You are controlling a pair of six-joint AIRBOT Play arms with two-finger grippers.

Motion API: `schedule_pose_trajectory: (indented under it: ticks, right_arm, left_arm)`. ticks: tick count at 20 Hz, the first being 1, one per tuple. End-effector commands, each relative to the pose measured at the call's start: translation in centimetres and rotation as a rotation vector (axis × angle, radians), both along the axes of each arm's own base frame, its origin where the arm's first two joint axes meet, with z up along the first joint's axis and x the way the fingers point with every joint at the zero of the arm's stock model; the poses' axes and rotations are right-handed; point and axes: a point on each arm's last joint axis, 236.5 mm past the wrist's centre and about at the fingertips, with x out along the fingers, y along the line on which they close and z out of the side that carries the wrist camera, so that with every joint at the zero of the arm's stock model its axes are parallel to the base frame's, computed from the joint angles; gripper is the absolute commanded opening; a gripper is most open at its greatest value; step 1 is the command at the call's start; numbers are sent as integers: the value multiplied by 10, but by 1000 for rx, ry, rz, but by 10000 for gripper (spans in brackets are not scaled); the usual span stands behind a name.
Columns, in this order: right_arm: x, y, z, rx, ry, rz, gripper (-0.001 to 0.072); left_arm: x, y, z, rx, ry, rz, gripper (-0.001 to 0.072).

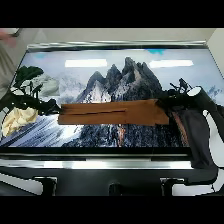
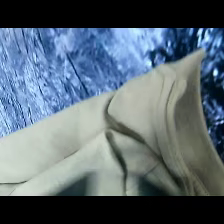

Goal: Fold the shirts.

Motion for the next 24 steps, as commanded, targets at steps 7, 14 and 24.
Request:
schedule_pose_trajectory:
  ticks: [7, 14, 24]
  right_arm:
    - [-26, -66, 0, -295, 109, 141, 673]
    - [-46, -86, -6, 115, 151, 32, 690]
    - [-56, -48, -51, 400, 247, 94, 697]
  left_arm:
    - [-19, 47, 39, 63, 31, 0, 718]
    - [-19, 45, 64, 82, -20, 3, 718]
    - [-18, 9, 65, 76, -7, -61, 717]
